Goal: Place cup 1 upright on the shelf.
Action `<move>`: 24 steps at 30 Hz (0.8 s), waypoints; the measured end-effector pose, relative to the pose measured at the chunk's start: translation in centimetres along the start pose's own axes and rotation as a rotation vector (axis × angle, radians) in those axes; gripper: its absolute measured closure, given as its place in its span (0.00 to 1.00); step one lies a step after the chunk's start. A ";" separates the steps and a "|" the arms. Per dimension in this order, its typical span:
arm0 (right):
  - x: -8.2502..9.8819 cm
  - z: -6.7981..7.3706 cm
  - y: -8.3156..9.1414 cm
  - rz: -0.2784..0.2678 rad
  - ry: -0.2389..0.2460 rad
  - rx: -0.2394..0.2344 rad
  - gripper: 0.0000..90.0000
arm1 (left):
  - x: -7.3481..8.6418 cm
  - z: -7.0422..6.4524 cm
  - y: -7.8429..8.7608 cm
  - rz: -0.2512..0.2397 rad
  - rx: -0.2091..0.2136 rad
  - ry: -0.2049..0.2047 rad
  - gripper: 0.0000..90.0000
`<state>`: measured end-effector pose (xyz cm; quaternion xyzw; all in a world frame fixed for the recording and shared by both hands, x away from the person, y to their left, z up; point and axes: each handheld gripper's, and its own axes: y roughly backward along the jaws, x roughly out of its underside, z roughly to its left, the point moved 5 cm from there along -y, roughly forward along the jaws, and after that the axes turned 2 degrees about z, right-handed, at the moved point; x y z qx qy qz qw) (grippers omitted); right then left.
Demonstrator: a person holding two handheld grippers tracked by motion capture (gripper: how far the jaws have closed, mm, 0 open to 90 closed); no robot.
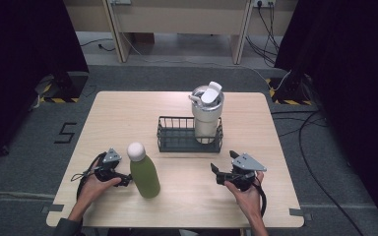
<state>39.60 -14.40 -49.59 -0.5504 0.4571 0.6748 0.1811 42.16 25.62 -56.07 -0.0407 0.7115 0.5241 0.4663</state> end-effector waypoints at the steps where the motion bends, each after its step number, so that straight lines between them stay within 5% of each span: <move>1: 0.1 0.0 0.0 0.003 -0.002 -0.003 0.17 | 0.0 0.0 0.0 0.000 0.000 0.000 0.00; 24: 3.5 0.5 1.4 0.072 -0.012 -0.011 0.17 | 0.0 0.0 0.0 0.001 0.000 -0.001 0.00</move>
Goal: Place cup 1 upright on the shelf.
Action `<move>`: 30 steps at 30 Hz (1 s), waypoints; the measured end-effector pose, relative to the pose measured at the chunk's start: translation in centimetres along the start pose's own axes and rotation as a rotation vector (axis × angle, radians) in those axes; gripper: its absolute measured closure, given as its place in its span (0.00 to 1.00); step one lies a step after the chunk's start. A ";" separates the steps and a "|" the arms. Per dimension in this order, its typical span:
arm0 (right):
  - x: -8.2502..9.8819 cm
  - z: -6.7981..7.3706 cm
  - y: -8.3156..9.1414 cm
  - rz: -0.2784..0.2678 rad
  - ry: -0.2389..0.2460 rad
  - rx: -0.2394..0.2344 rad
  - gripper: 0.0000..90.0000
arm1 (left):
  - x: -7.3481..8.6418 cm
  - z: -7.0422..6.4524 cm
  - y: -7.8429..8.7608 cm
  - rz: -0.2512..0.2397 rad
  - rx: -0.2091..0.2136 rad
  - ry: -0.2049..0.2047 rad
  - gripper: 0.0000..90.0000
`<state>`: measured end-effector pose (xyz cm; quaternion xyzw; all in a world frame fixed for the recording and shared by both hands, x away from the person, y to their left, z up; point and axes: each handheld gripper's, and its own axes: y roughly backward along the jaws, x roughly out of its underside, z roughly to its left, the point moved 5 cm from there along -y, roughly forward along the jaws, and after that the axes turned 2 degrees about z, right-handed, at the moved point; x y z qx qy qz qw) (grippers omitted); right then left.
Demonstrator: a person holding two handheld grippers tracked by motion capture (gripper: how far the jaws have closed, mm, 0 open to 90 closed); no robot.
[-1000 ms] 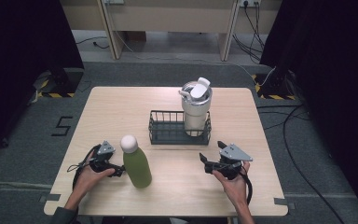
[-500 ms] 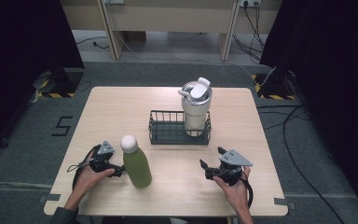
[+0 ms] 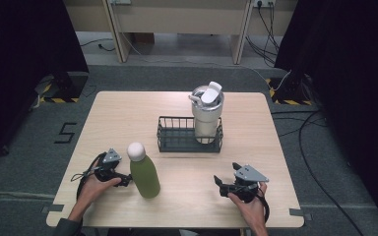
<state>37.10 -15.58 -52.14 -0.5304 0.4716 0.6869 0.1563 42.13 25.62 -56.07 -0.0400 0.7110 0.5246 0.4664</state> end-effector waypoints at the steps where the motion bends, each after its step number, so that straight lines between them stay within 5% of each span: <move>1: 0.1 0.0 0.0 0.002 -0.001 -0.002 0.17 | 0.0 0.0 0.0 0.000 0.000 0.000 0.00; 30: 2.9 0.1 1.1 0.124 -0.004 -0.008 0.17 | 0.0 0.0 0.0 -0.002 0.001 0.000 0.00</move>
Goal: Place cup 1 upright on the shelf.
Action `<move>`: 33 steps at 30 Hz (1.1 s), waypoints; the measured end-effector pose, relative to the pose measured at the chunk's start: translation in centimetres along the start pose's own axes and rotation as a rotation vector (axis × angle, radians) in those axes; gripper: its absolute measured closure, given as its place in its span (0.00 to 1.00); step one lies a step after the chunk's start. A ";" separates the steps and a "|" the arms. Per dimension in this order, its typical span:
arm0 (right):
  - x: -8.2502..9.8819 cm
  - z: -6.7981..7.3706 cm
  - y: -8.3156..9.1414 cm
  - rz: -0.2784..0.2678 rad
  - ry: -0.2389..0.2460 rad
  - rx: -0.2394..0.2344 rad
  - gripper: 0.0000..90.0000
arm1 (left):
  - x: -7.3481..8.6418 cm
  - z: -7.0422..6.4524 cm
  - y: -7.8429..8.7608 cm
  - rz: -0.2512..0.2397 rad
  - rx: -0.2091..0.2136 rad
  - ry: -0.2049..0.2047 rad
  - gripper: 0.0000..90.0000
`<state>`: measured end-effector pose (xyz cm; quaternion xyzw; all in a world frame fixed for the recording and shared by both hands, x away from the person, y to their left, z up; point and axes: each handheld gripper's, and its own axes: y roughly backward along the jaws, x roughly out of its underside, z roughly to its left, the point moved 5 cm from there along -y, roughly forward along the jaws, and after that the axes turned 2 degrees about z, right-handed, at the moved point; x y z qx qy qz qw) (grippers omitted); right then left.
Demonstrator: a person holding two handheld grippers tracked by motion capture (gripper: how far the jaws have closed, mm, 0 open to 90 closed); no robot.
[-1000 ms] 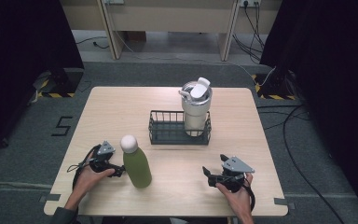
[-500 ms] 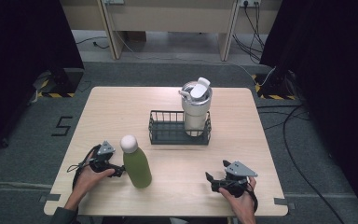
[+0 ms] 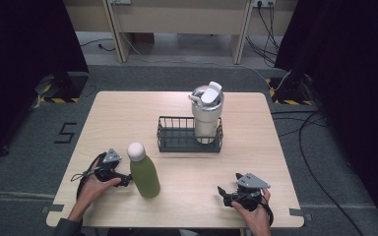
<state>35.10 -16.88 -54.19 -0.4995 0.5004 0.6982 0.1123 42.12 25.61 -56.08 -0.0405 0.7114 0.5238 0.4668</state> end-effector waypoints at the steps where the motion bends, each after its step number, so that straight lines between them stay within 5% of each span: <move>1: 0.2 0.0 0.1 0.011 0.002 -0.001 0.17 | 0.0 0.0 0.0 0.000 0.000 0.000 0.00; 14: 1.0 0.3 0.3 0.078 -0.006 -0.006 0.17 | 0.0 0.0 0.0 0.001 0.001 0.000 0.00; 23: 1.5 0.6 0.0 0.161 0.033 0.010 0.17 | 0.0 0.0 0.0 0.001 0.001 0.000 0.00; 27: 1.6 0.6 0.0 0.170 0.008 0.008 0.15 | 0.0 0.0 0.0 0.001 0.001 0.000 0.00; 33: 1.7 0.6 -0.2 0.201 0.010 0.003 0.00 | 0.0 0.0 0.0 -0.001 0.002 -0.001 0.00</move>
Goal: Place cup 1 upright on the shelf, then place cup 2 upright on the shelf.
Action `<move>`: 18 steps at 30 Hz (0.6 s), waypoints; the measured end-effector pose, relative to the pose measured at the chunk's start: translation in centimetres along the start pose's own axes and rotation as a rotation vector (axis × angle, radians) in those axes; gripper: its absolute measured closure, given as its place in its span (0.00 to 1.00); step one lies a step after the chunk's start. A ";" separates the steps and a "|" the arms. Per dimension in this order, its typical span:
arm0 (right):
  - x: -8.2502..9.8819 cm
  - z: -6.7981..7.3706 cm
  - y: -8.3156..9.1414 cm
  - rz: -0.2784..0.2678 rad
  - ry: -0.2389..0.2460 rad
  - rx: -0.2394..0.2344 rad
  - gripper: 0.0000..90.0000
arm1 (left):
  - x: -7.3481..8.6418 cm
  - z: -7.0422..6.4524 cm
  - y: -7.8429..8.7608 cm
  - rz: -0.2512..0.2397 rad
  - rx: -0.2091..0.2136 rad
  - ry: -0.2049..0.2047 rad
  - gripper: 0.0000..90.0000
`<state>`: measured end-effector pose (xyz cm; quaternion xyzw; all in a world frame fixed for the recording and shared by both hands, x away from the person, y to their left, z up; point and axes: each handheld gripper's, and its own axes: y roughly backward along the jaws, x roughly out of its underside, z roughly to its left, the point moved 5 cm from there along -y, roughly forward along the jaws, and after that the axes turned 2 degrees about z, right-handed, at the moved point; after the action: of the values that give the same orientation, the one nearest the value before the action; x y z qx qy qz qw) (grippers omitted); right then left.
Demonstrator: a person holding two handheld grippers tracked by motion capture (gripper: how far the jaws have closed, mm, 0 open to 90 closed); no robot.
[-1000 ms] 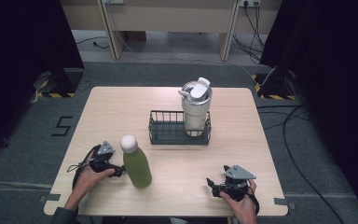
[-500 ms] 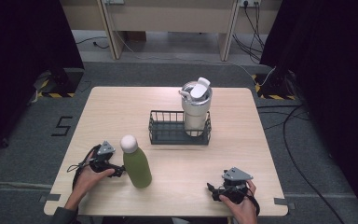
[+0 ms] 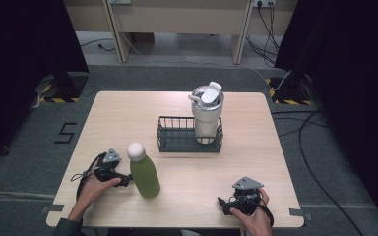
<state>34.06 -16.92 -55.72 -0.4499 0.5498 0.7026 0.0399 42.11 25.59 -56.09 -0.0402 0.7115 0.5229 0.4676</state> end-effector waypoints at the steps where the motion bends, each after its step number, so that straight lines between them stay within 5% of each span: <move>1: 0.0 0.0 0.0 0.000 0.000 0.000 0.00 | 0.0 0.0 0.0 0.000 0.000 0.000 0.00; 10: 0.0 0.0 0.0 0.000 0.000 -0.001 0.00 | 0.0 0.0 0.1 -0.002 0.013 -0.004 0.00; 14: 0.0 0.0 0.0 0.002 -0.001 -0.002 0.00 | -0.1 -0.1 0.3 -0.029 0.027 -0.016 0.16; 18: 0.0 0.0 0.0 0.002 0.000 -0.003 0.00 | 0.1 -0.1 0.6 -0.047 0.036 -0.027 0.17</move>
<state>34.10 -16.91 -55.71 -0.4496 0.5491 0.7035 0.0387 41.70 25.83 -55.70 -0.0415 0.7134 0.4994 0.4899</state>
